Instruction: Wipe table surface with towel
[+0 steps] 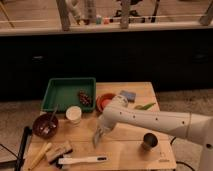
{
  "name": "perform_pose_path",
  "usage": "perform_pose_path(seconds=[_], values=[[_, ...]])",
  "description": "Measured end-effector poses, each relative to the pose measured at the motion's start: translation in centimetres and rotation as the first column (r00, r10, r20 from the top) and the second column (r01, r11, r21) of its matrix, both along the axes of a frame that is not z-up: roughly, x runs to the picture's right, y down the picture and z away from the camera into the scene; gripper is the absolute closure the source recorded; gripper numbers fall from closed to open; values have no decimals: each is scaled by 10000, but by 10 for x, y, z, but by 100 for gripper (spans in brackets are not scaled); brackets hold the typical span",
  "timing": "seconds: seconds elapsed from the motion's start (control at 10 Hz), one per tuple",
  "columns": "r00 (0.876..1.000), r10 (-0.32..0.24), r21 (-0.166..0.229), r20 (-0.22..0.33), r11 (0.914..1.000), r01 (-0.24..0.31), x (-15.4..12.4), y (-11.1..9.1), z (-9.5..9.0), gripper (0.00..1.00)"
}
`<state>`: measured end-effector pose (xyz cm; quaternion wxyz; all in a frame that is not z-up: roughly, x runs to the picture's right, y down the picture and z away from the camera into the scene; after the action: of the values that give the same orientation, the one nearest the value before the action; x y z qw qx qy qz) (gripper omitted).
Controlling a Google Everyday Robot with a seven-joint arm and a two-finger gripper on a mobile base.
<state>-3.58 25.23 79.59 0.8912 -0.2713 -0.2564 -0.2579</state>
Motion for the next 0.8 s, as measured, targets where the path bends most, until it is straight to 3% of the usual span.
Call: perform_pose_path(seconds=[0.3,0.8], values=[[9998,-201,-166,96,9997,202,1,13,-13,100],[9951,149,-292,-974,9994,-178,80,11,-8,100]])
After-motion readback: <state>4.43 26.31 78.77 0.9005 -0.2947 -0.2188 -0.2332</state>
